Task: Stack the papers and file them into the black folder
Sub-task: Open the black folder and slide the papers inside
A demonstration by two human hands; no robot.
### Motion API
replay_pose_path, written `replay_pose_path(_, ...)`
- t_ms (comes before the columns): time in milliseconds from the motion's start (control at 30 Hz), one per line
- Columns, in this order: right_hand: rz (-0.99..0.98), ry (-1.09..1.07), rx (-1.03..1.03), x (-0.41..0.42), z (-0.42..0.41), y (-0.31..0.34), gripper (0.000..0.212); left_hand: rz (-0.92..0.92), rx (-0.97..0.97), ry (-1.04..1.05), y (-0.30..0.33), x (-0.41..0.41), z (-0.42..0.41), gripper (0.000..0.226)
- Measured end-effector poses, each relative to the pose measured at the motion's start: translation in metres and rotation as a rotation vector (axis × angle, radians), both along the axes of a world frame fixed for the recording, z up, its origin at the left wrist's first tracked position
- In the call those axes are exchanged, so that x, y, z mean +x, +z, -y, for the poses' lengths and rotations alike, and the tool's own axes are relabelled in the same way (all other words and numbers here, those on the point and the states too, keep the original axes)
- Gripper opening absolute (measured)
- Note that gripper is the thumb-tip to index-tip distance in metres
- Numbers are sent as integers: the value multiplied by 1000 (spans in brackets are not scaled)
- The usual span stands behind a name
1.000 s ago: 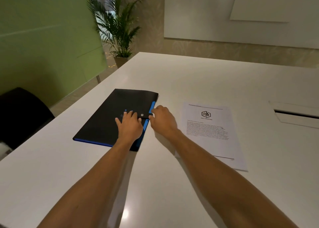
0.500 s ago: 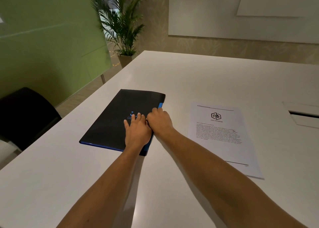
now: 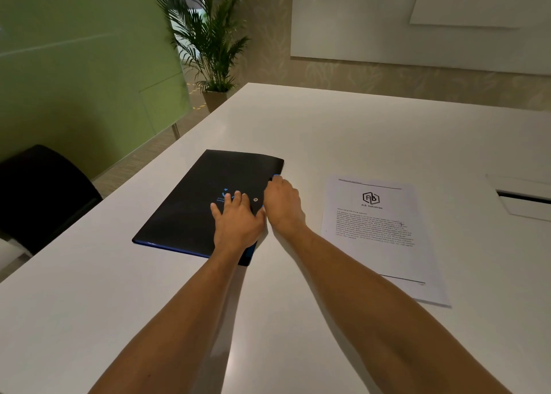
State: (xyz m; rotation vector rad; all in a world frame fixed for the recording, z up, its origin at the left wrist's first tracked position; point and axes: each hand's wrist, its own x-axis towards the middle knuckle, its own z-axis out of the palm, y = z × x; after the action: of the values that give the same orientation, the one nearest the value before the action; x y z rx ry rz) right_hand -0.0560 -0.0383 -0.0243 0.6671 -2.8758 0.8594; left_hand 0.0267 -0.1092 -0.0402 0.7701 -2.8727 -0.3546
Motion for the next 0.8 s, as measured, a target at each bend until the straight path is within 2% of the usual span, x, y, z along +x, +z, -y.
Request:
replay_pose_path(133,138,-203,-240,1,-6,2,24,4,-1,4,3,-1,-1,68)
replay_pose_path(300,278,-256,-336,0,-16,6,19,42,31,-9,15,-1,-4,58)
replay_pose_path(467,277,-256,-370,5,-31,7,16,-2,60,-154,42,-1,-9,31)
replay_pose_path(600,304,-241,-534,3,-43,17,28,89,-62,-211,69,-7,-22,40)
replay_pose_path(733,347,-233,-701,0,-59,28,28,151,-236,-164,94,-17,-32,32)
replay_pose_path(800,353,-224,-744,-1,-68,32,28,126,-227,-114,102,-22,-34,33)
